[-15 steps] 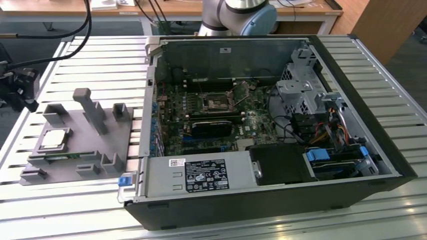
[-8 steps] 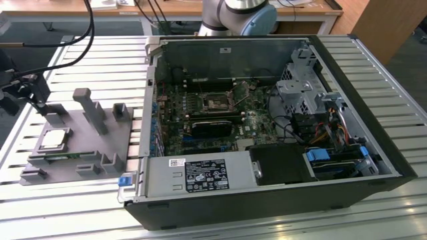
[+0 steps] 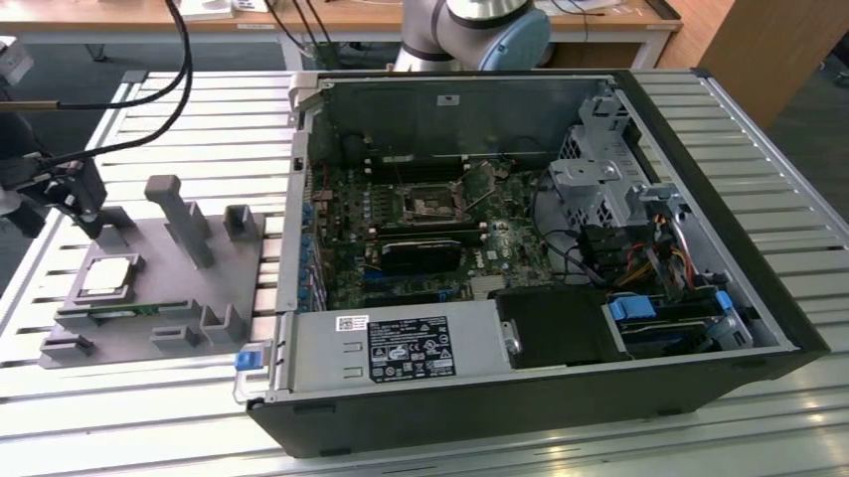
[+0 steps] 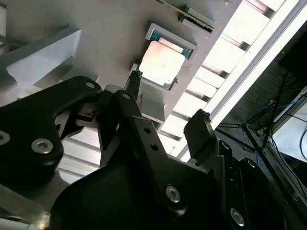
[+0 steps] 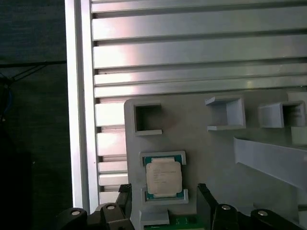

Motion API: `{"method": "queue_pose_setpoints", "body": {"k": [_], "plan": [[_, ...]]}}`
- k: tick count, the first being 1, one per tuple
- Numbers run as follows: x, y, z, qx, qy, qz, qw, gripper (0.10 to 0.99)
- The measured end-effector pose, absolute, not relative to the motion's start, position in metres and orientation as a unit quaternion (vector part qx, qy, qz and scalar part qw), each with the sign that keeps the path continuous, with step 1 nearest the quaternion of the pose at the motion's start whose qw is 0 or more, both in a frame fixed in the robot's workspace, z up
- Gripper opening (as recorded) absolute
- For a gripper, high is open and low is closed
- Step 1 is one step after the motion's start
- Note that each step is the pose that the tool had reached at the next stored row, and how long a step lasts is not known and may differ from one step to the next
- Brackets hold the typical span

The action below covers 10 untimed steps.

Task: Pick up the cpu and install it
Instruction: 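Pick up the cpu and move it towards the insertion slot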

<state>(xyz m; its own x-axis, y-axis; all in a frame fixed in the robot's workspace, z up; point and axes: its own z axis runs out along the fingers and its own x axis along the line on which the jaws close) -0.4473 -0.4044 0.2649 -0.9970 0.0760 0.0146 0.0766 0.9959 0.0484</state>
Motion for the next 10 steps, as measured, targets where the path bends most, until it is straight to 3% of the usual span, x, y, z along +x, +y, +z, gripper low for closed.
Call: {"method": "queue_pose_setpoints", "body": {"k": [10], "plan": [[-0.4473, -0.4044, 0.2540, -0.038, -0.999, -0.024, 0.007, 0.647]]}}
